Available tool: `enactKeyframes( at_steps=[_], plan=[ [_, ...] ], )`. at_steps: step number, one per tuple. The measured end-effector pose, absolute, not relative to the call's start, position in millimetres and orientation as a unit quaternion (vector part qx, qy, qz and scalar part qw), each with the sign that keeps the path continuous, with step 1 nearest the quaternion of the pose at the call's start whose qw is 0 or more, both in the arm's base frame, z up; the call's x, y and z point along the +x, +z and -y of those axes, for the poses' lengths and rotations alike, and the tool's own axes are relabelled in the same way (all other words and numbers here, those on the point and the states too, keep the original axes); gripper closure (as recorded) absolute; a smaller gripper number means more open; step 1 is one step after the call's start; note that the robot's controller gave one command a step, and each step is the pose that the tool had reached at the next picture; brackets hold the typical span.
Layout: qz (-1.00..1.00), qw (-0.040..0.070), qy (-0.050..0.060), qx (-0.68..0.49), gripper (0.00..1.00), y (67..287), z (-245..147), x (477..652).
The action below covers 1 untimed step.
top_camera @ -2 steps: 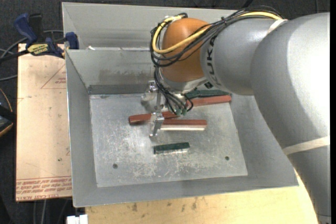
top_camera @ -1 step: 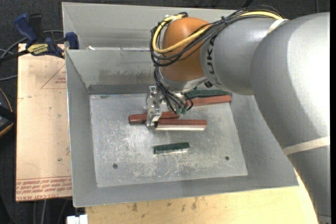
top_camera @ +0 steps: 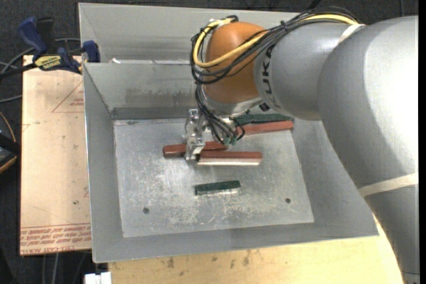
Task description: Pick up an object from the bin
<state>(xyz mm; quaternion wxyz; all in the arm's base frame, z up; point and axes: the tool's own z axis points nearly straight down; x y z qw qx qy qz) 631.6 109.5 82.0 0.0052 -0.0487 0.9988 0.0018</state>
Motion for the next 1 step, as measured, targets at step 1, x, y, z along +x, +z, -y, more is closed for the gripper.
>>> enactKeyframes(
  at_steps=[1],
  plan=[
    [-0.997,0.004,0.001,-0.077,1.0,249.4,-108.6,628.3]
  ],
)
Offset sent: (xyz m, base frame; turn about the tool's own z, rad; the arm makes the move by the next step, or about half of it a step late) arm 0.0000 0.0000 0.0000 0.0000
